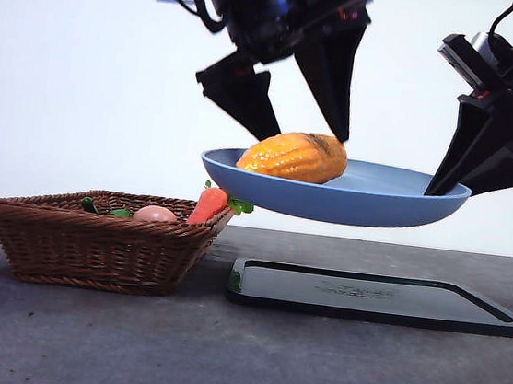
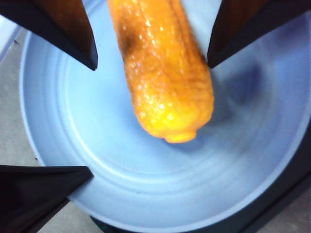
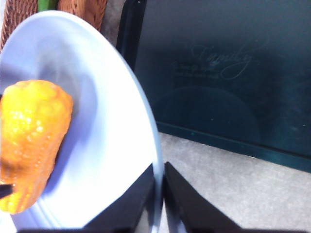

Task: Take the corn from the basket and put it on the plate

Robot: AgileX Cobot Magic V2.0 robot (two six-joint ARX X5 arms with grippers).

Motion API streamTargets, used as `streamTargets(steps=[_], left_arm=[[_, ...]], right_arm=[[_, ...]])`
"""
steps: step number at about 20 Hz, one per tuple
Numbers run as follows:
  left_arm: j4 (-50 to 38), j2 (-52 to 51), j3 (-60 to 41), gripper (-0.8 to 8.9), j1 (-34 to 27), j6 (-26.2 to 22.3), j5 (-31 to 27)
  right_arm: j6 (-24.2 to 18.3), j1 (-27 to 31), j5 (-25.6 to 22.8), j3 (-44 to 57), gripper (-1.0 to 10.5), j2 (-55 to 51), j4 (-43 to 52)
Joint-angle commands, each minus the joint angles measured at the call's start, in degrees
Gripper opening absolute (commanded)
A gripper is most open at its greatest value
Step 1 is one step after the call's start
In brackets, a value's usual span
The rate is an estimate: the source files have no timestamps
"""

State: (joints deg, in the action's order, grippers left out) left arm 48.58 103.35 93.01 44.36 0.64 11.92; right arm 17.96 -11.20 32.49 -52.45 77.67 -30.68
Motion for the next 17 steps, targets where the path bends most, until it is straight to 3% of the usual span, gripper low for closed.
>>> streamTargets(steps=[1,9,17], left_arm=[[1.6,0.0,3.5,3.69,0.5,-1.7,-0.2],[8.1,-0.5,10.2,3.68,-2.1,-2.9,-0.1],[9.0,-5.6,12.4,3.67,-4.9,-3.0,-0.1]], right_arm=[[0.8,-0.2,0.5,-1.0,0.0,0.5,0.5],[0.9,2.9,0.4,-1.1,0.0,2.4,0.7],[-0.8,7.5,0.3,-9.1,0.0,14.9,1.1]])
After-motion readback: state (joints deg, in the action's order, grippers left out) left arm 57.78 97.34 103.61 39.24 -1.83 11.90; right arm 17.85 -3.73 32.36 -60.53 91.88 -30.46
